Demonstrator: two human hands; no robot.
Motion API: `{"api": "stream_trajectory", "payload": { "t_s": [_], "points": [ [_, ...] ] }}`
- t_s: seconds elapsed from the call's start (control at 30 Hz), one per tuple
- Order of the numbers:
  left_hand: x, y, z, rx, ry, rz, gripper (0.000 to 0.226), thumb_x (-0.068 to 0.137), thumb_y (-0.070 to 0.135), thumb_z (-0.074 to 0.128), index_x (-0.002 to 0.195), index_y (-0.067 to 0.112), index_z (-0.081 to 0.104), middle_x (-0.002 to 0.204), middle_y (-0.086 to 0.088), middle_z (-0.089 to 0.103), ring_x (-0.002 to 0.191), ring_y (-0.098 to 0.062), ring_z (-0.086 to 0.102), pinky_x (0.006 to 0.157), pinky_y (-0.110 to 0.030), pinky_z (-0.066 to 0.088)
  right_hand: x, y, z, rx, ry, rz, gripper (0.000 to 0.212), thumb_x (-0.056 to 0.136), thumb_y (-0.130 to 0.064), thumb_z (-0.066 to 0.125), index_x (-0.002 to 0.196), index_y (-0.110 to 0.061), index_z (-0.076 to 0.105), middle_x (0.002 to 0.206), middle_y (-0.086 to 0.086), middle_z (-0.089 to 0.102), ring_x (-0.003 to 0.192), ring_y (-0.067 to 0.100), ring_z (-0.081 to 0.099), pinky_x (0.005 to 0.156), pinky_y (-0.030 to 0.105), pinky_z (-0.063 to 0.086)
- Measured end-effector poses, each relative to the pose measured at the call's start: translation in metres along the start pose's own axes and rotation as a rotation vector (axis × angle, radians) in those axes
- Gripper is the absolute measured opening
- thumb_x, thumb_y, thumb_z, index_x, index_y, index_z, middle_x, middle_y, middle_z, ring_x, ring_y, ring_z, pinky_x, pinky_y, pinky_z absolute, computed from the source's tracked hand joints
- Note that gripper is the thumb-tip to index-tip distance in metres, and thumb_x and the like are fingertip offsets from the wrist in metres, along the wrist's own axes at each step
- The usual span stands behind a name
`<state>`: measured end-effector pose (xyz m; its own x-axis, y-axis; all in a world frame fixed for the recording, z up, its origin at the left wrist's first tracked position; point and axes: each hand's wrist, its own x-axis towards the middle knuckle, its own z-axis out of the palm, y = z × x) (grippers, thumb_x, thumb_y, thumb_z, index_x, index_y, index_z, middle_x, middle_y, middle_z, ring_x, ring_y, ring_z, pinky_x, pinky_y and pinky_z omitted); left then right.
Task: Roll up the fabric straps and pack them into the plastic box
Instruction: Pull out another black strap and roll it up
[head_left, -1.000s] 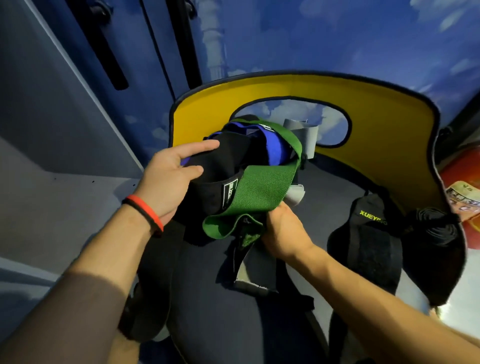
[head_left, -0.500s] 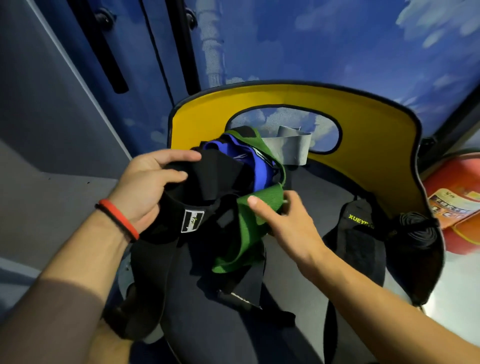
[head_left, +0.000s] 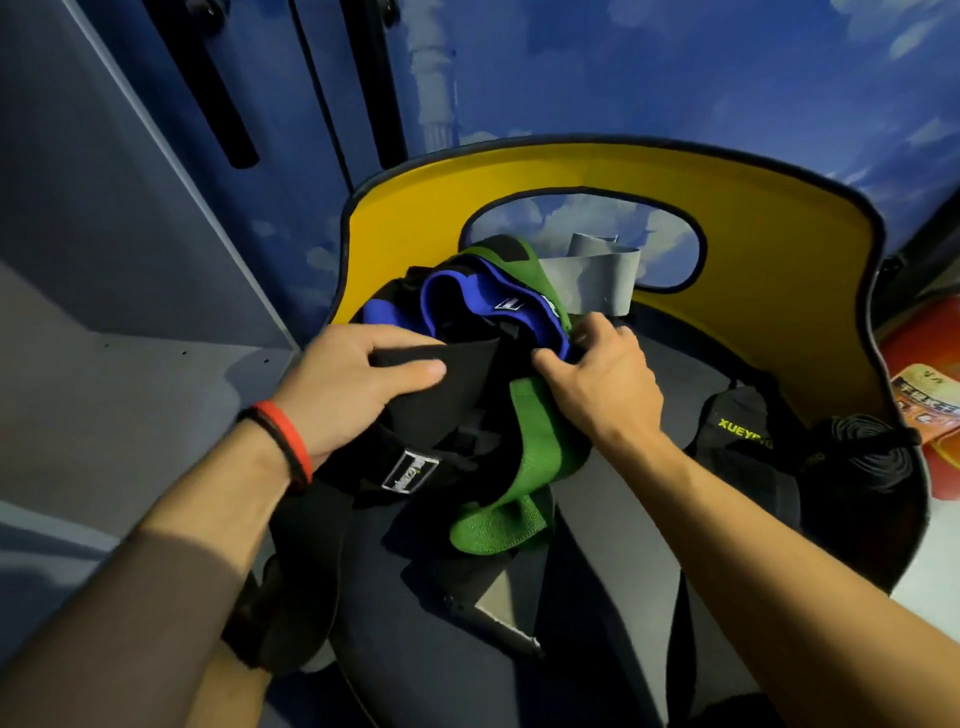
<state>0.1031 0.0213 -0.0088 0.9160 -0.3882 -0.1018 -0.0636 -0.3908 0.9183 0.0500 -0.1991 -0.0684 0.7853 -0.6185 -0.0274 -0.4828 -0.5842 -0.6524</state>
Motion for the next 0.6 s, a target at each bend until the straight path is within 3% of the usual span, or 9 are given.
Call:
{"api": "stream_trajectory", "payload": {
  "t_s": [0.07, 0.13, 0.23, 0.37, 0.47, 0.53, 0.6],
  "points": [
    [0.008, -0.001, -0.014, -0.033, 0.143, -0.017, 0.019, 0.082, 0.007, 0.078, 0.090, 0.024, 0.079, 0.080, 0.002, 0.078, 0.073, -0.011, 0.074, 0.065, -0.020, 0.056, 0.011, 0.010, -0.001, 0.070, 0.020, 0.057, 0.024, 0.084, -0.044, 0.062, 0.099, -0.025, 0.059, 0.099, 0.002, 0.061, 0.091, 0.030, 0.058, 0.071, 0.034, 0.039],
    [0.014, -0.003, -0.026, -0.157, 0.235, -0.057, 0.017, 0.081, 0.004, 0.077, 0.088, 0.020, 0.078, 0.080, -0.004, 0.078, 0.073, -0.017, 0.073, 0.071, -0.025, 0.058, 0.018, 0.022, -0.001, 0.121, 0.023, 0.110, 0.014, 0.085, -0.035, 0.062, 0.089, -0.023, 0.057, 0.089, 0.002, 0.062, 0.090, 0.031, 0.059, 0.070, 0.034, 0.040],
    [0.018, -0.004, -0.040, -0.326, 0.320, -0.080, 0.016, 0.082, 0.002, 0.073, 0.090, 0.016, 0.076, 0.075, -0.002, 0.077, 0.070, -0.016, 0.072, 0.071, -0.027, 0.060, 0.025, 0.038, -0.001, 0.143, 0.035, 0.176, 0.017, 0.086, -0.031, 0.063, 0.080, -0.019, 0.051, 0.087, 0.005, 0.063, 0.087, 0.033, 0.060, 0.070, 0.035, 0.042],
    [0.019, -0.005, -0.072, -0.517, 0.449, -0.015, 0.014, 0.088, 0.005, 0.066, 0.101, 0.009, 0.072, 0.084, 0.000, 0.077, 0.084, -0.015, 0.072, 0.092, -0.036, 0.058, 0.038, 0.058, 0.001, 0.289, 0.018, 0.306, 0.022, 0.089, -0.032, 0.072, 0.079, -0.016, 0.062, 0.084, 0.008, 0.067, 0.088, 0.033, 0.066, 0.072, 0.040, 0.052],
    [0.016, -0.010, -0.085, -0.623, 0.376, 0.030, 0.015, 0.096, 0.009, 0.056, 0.106, 0.010, 0.067, 0.098, -0.002, 0.075, 0.097, -0.018, 0.072, 0.100, -0.042, 0.054, 0.044, 0.070, 0.006, 0.510, -0.020, 0.459, 0.018, 0.084, -0.028, 0.080, 0.080, -0.013, 0.071, 0.086, 0.014, 0.074, 0.081, 0.033, 0.071, 0.081, 0.049, 0.061],
    [0.014, -0.012, -0.083, -0.688, 0.270, 0.054, 0.023, 0.099, 0.011, 0.051, 0.119, 0.006, 0.061, 0.116, -0.009, 0.069, 0.117, -0.028, 0.065, 0.106, -0.047, 0.049, 0.042, 0.071, 0.005, 0.595, -0.048, 0.509, 0.017, 0.084, -0.024, 0.081, 0.077, -0.013, 0.070, 0.085, 0.015, 0.073, 0.071, 0.028, 0.067, 0.076, 0.044, 0.060],
    [0.012, -0.007, -0.078, -0.723, 0.204, 0.075, 0.018, 0.100, 0.013, 0.049, 0.112, 0.014, 0.062, 0.116, -0.008, 0.067, 0.118, -0.026, 0.064, 0.108, -0.046, 0.047, 0.041, 0.070, 0.003, 0.631, -0.048, 0.509, 0.020, 0.084, -0.024, 0.082, 0.075, -0.013, 0.068, 0.079, 0.013, 0.069, 0.063, 0.025, 0.061, 0.065, 0.036, 0.053]
  ]
}}
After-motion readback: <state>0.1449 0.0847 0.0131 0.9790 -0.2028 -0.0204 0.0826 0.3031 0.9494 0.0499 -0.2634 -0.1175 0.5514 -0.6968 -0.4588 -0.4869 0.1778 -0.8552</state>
